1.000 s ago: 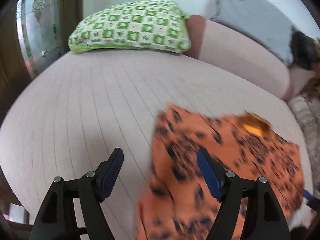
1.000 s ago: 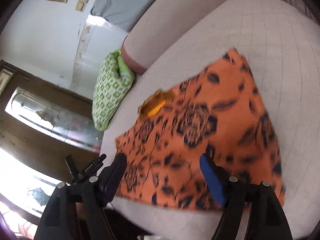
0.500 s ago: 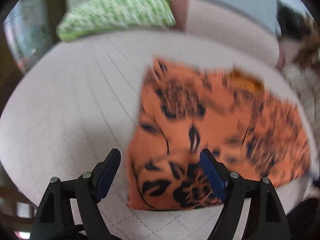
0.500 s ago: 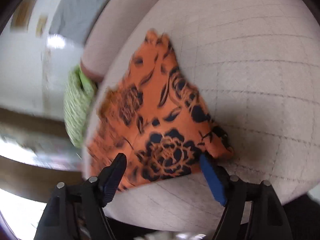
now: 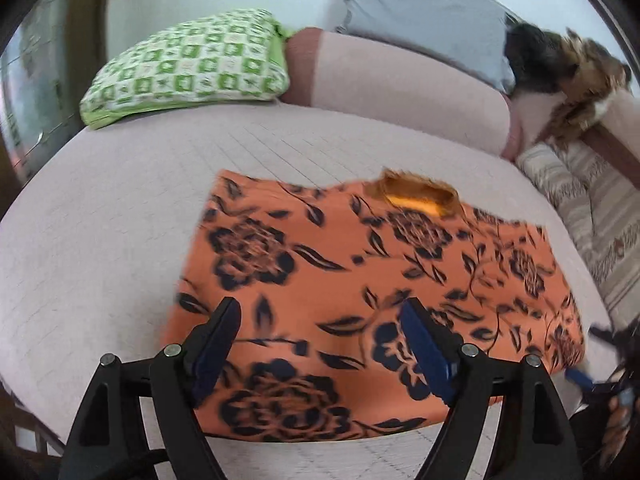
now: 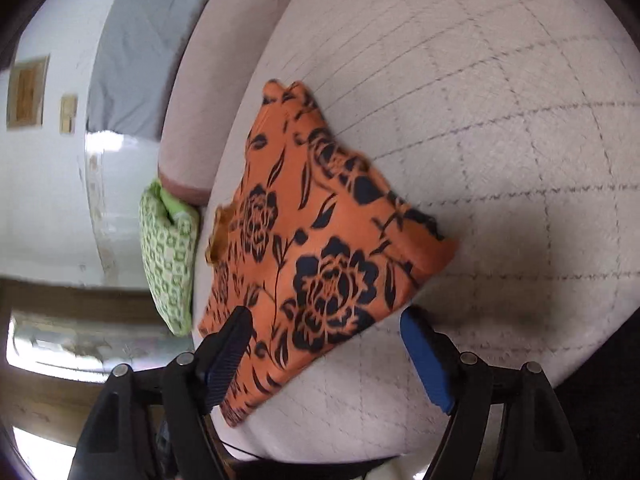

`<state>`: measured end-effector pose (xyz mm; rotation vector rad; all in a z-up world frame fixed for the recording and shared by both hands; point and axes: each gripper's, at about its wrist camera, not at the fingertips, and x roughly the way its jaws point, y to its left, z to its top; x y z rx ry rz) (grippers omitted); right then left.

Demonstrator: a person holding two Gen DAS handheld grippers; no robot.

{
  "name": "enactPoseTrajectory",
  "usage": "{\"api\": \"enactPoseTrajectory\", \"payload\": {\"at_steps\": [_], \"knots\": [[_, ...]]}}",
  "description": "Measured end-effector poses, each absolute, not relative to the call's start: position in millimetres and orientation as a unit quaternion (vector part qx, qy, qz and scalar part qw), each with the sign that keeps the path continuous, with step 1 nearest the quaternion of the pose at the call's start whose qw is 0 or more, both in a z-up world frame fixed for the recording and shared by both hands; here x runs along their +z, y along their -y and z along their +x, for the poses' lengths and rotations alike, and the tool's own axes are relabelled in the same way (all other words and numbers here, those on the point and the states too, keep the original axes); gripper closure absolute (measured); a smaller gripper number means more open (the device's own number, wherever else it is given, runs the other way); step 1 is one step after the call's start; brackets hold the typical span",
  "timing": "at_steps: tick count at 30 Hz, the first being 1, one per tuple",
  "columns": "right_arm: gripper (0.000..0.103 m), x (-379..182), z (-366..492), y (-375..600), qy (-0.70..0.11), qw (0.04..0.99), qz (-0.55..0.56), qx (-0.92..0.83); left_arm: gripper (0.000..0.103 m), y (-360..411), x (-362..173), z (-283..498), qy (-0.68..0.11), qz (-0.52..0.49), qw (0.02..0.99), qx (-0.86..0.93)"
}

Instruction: Fold small clothes

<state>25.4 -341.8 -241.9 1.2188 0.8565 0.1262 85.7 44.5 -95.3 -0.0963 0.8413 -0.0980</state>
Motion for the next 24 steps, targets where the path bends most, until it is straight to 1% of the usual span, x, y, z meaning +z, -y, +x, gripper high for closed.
{"api": "enactPoseTrajectory", "payload": {"at_steps": [3, 4, 5, 6, 7, 8, 9, 13, 14, 16, 17, 19, 20, 21, 24], "knots": [[0.024, -236, 30, 345, -0.37, 0.748, 0.55, 0.036, 0.02, -29, -140, 99, -0.475, -0.001, 0.879, -0.042], [0.025, -236, 33, 345, -0.37, 0.747, 0.551, 0.032, 0.017, -24, -141, 91, -0.442, 0.028, 0.896, -0.041], [0.033, -238, 36, 344, -0.371, 0.746, 0.552, 0.029, 0.017, -19, -140, 88, -0.431, 0.048, 0.9, -0.039], [0.059, -240, 40, 342, -0.375, 0.747, 0.548, 0.025, 0.017, -17, -139, 88, -0.437, 0.058, 0.897, -0.042], [0.079, -239, 44, 341, -0.386, 0.751, 0.535, 0.018, 0.017, -18, -138, 89, -0.441, 0.051, 0.895, -0.043], [0.091, -239, 48, 338, -0.394, 0.751, 0.53, 0.015, 0.017, -21, -136, 90, -0.445, 0.038, 0.893, -0.045], [0.091, -236, 46, 340, -0.395, 0.758, 0.519, 0.013, 0.017, -25, -133, 91, -0.448, 0.023, 0.892, -0.046], [0.092, -187, 36, 320, -0.365, 0.84, 0.401, -0.003, 0.017, -34, -116, 90, -0.415, 0.007, 0.909, -0.035], [0.091, -184, 36, 317, -0.368, 0.849, 0.378, -0.01, 0.017, -33, -113, 92, -0.408, 0.004, 0.912, -0.036], [0.084, -205, 47, 315, -0.419, 0.835, 0.356, -0.022, 0.017, -28, -110, 95, -0.411, -0.002, 0.911, -0.042], [0.082, -226, 56, 318, -0.465, 0.804, 0.37, -0.014, 0.017, -23, -111, 98, -0.42, 0.0, 0.906, -0.047], [0.066, -225, 47, 334, -0.435, 0.797, 0.418, -0.005, 0.017, -14, -110, 99, -0.424, 0.006, 0.904, -0.056], [0.05, -220, 43, 340, -0.43, 0.796, 0.425, -0.008, 0.017, -11, -109, 99, -0.417, 0.009, 0.907, -0.06], [0.041, -213, 37, 347, -0.416, 0.801, 0.431, -0.008, 0.017, -8, -110, 99, -0.41, 0.015, 0.91, -0.064], [0.034, -185, 32, 367, -0.374, 0.833, 0.407, -0.021, 0.016, -1, -137, 108, -0.436, 0.046, 0.897, -0.058]]}}
